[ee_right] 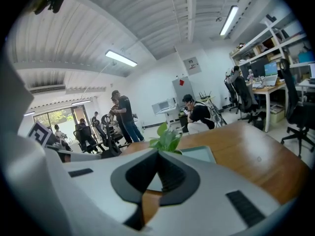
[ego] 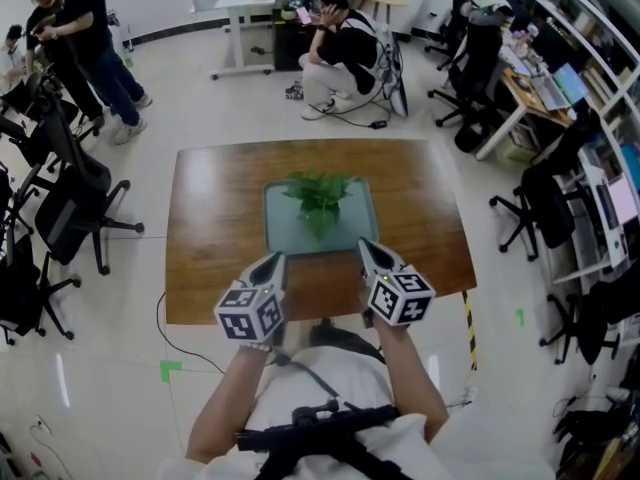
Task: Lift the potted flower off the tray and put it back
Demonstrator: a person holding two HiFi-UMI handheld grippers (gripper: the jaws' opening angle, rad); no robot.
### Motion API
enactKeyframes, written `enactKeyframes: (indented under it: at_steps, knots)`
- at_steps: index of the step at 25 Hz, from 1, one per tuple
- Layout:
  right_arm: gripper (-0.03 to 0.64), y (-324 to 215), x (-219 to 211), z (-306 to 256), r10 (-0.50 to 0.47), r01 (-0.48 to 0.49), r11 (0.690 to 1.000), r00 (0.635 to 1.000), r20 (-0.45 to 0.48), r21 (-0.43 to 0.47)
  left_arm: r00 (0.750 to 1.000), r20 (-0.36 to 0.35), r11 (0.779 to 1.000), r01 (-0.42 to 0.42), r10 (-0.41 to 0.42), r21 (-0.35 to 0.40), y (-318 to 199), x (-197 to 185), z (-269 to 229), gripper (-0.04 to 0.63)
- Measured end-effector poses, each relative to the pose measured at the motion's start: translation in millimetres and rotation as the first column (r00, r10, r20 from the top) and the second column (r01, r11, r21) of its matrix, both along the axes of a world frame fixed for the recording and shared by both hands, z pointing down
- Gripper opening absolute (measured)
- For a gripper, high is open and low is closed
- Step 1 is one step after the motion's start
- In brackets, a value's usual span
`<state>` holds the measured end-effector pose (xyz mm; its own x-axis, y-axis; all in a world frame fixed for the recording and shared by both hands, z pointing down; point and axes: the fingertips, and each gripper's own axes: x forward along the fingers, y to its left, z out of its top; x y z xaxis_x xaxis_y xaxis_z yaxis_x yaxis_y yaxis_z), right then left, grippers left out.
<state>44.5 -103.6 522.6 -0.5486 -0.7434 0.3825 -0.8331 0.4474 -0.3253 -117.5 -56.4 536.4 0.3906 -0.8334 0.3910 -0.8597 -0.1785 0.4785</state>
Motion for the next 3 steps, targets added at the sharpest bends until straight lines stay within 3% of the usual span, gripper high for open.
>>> enactKeyframes:
  at_steps: [3]
  knots:
    - [-0.003,1.1,-4.4,2.6,-0.009,0.009,1.0,1.0,-0.003,-0.007,1.0,-0.004,1.0,0.003,-0.003,-0.002,1.7,-1.9,1.6,-0.003]
